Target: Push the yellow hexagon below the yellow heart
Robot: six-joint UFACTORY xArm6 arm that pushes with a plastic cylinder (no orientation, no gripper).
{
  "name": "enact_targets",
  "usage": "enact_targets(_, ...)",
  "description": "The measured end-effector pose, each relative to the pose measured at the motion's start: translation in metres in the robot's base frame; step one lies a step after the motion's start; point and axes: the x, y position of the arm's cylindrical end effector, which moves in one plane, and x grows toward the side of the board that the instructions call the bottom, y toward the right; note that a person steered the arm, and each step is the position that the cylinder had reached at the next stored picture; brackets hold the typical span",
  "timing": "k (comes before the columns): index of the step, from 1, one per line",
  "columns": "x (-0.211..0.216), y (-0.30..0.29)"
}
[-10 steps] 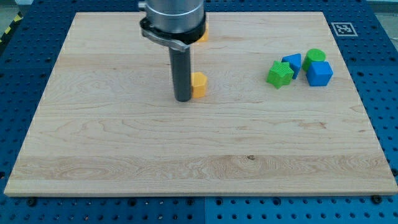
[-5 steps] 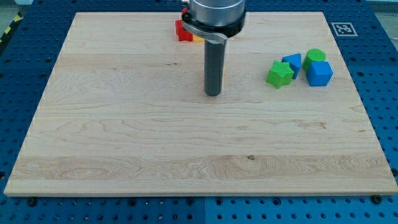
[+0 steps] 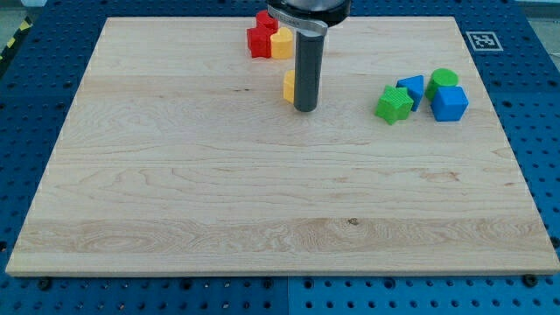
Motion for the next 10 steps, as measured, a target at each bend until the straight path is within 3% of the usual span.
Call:
enact_targets(7,-0.075,-0.009)
enact_targets(8,-0.063,-0.005)
enact_targets(9,0.020,0.014)
enact_targets(10,0.049,-0.028)
